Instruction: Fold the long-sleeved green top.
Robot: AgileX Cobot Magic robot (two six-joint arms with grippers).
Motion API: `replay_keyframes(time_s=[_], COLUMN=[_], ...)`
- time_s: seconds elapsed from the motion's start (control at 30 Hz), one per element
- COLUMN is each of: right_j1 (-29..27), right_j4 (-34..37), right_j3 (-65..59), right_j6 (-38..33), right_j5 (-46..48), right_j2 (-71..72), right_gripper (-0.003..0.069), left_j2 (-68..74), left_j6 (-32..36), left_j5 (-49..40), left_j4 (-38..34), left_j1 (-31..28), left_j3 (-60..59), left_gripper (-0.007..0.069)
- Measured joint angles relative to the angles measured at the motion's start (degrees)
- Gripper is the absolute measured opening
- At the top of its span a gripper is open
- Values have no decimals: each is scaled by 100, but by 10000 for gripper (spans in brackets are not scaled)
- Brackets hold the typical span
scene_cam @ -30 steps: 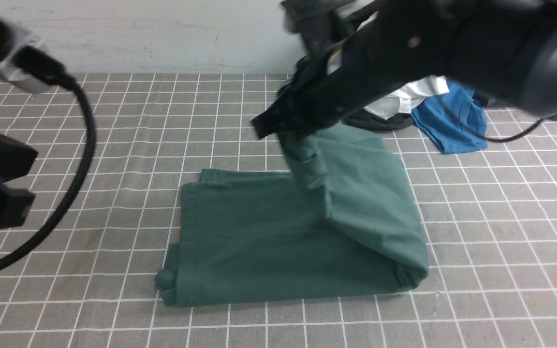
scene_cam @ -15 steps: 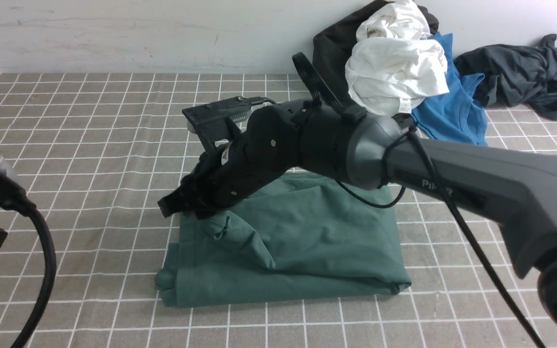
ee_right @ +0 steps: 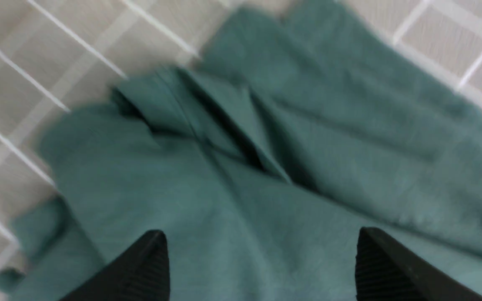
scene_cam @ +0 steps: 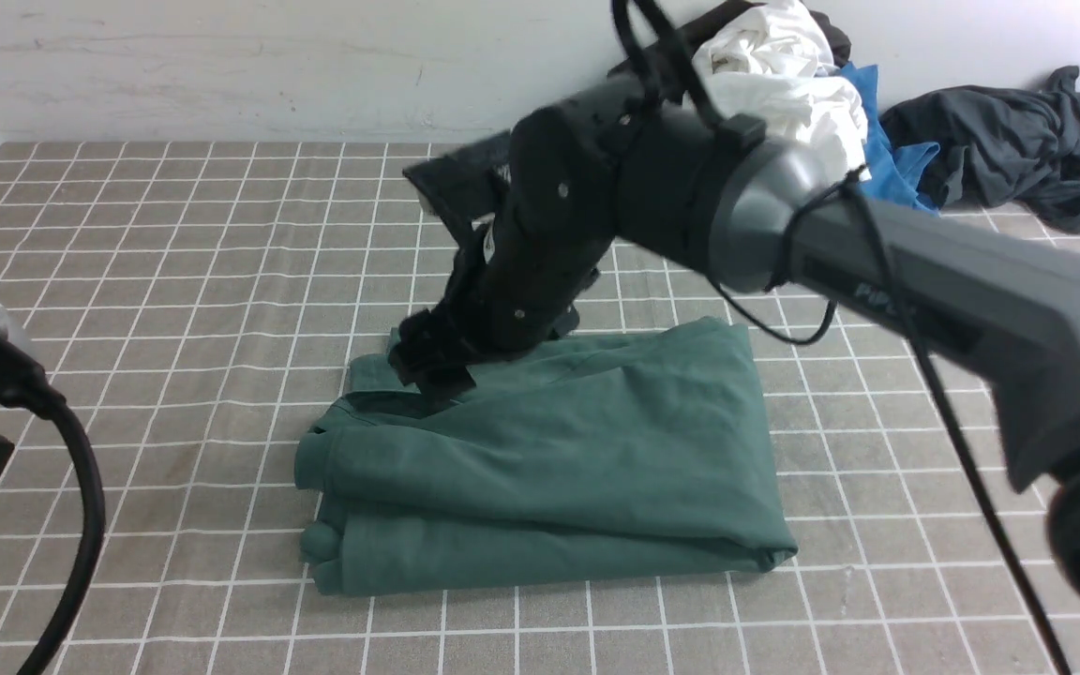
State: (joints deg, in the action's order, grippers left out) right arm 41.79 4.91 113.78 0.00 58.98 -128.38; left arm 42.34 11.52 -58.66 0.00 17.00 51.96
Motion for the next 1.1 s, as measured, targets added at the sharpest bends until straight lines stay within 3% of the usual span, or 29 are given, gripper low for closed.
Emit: replay_keyframes(time_s=[0.33,0.6,0.9,1.1], right_j1=[40,40,40,40], right_j4=[42,-170,-382,-536], right_j3=[180,64,-2306,-4384], right_j6=[0,-310,-422,86], right_j5=[713,1126,1144,-94], right_j2=[-513,934,3719,5784], right_gripper=[514,457,347,260], left_j2=[-118,-1547,-3570,-3971], left_j6=[-171,-567,-796,-796], left_j5=[88,-75,44,561], left_j4=[0,-65,-65,-88], left_j1=[0,0,0,0], left_j3=[-346,-994,-2162,-2529], left_gripper=[-7,-7,-7,-7])
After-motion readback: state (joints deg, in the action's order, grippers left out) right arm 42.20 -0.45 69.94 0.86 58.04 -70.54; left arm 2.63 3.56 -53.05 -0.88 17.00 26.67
